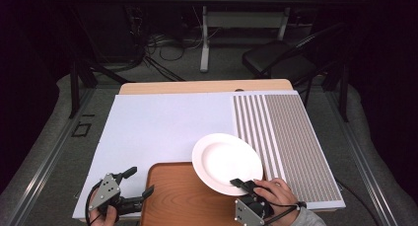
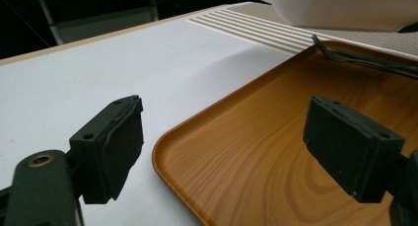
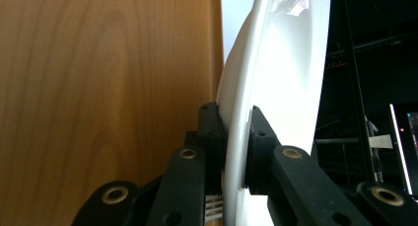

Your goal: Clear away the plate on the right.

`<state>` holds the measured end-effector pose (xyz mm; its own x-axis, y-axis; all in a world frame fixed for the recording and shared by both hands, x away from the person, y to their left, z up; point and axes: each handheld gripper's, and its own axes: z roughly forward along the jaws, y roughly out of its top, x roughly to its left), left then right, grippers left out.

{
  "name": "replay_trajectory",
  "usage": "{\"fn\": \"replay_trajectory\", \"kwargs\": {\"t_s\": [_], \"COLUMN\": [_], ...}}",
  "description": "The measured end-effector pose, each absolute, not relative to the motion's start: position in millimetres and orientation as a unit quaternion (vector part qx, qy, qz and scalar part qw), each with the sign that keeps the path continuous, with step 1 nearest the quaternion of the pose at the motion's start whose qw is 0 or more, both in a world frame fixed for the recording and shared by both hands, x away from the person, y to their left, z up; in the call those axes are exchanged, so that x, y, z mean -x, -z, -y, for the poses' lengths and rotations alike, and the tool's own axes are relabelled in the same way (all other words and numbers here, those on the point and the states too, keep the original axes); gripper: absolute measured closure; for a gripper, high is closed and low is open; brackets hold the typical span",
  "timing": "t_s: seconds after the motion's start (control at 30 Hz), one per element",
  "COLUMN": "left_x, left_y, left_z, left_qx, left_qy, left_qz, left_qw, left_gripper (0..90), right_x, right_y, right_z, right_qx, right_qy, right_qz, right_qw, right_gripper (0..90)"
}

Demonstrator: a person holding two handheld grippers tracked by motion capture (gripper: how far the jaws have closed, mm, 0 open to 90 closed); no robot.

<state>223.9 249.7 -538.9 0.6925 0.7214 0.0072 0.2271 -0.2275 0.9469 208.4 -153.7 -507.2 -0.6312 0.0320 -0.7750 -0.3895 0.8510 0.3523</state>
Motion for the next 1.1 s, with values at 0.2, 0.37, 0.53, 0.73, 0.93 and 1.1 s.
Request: {"fn": "replay_trajectory", "kwargs": {"t_s": [0.2,0.37,0.53,0.73,0.93,1.1], "left_x": [-223.8,-223.0,-222.7,-222.8,-222.7,-222.7], "left_y": [538.7,538.3,538.1,538.2,538.1,538.1], "left_z": [-249.9,-250.0,-250.8,-250.2,-250.6,-250.5], "left_qx": [-0.749,-0.749,-0.748,-0.749,-0.749,-0.749], "left_qy": [-0.231,-0.233,-0.233,-0.234,-0.234,-0.233], "left_qz": [-0.316,-0.315,-0.316,-0.315,-0.315,-0.315], "left_qw": [0.535,0.534,0.535,0.535,0.535,0.535], "left_gripper": [15.9,15.9,15.9,15.9,15.9,15.9], "right_x": [-202.1,-198.2,-192.9,-186.3,-181.0,-179.2], "right_y": [513.3,517.9,520.6,522.7,524.1,525.0], "right_z": [148.5,142.0,136.8,130.3,126.7,125.7], "right_qx": [0.109,0.128,0.140,0.158,0.169,0.180], "right_qy": [-0.256,-0.261,-0.259,-0.262,-0.263,-0.266], "right_qz": [-0.870,-0.872,-0.875,-0.876,-0.877,-0.877], "right_qw": [0.406,0.394,0.384,0.374,0.365,0.358], "right_gripper": [80.8,80.8,80.7,80.6,80.6,80.6]}}
